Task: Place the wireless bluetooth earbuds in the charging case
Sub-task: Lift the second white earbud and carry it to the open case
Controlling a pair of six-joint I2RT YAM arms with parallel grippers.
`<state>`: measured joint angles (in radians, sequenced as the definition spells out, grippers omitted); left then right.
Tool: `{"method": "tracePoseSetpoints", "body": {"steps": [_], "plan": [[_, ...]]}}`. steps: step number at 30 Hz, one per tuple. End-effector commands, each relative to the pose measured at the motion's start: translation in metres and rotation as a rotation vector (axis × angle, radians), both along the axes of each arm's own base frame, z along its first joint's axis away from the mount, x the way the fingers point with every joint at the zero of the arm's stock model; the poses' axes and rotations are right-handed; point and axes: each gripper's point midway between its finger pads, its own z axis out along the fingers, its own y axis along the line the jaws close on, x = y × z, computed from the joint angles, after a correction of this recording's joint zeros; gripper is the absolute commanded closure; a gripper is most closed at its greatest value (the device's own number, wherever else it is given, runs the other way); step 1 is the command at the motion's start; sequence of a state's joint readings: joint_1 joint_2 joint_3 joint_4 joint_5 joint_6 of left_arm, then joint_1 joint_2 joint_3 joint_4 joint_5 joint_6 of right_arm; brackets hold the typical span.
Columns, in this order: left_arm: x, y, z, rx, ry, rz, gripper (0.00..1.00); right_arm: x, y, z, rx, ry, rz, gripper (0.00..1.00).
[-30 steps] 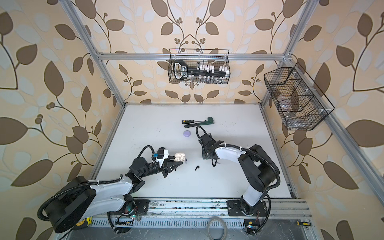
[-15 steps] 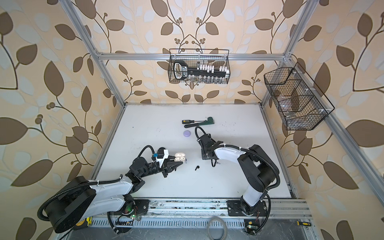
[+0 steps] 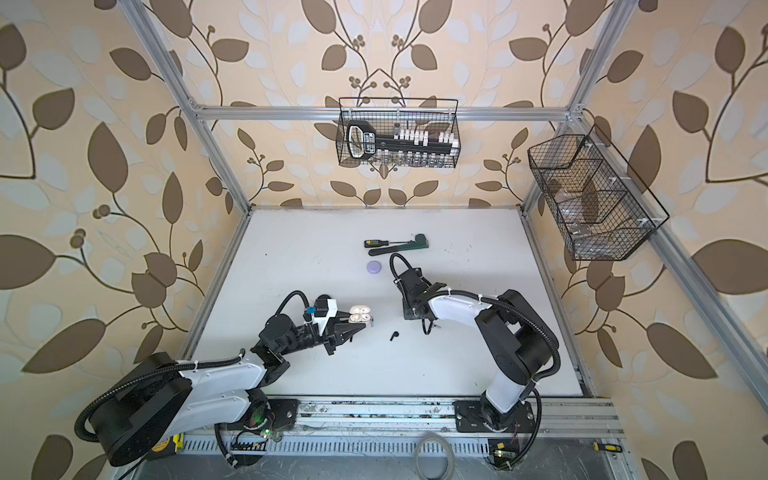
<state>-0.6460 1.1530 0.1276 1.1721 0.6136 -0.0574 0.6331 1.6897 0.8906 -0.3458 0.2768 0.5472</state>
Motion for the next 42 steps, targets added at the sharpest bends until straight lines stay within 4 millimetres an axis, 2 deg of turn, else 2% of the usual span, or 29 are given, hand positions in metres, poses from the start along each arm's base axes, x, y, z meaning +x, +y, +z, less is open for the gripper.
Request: {"method": "tracePoseSetpoints", "body": {"steps": [1,16,20,27,35,37,42], "plan": [[0.000,0.000,0.022,-0.038,-0.077,-0.008,1.00,-0.025,-0.014,-0.020,-0.046,0.093,-0.002,0.75],[0.000,-0.001,0.023,-0.041,-0.074,-0.011,1.00,-0.027,-0.009,-0.021,-0.012,0.091,-0.007,0.82],[0.005,-0.001,0.020,-0.043,-0.049,0.007,1.00,-0.027,-0.006,-0.014,0.035,0.075,-0.027,0.83],[0.019,0.001,0.013,-0.083,0.019,0.070,1.00,-0.026,0.006,0.025,0.179,-0.026,-0.095,0.83],[0.032,-0.002,0.003,-0.108,0.114,0.103,1.00,-0.024,0.035,0.061,0.432,-0.151,-0.207,0.86],[0.034,-0.002,0.001,-0.110,0.128,0.107,1.00,-0.022,0.046,0.078,0.507,-0.203,-0.219,0.86],[0.037,-0.001,0.000,-0.114,0.143,0.123,1.00,-0.025,0.067,0.134,0.619,-0.361,-0.223,0.86]]}}
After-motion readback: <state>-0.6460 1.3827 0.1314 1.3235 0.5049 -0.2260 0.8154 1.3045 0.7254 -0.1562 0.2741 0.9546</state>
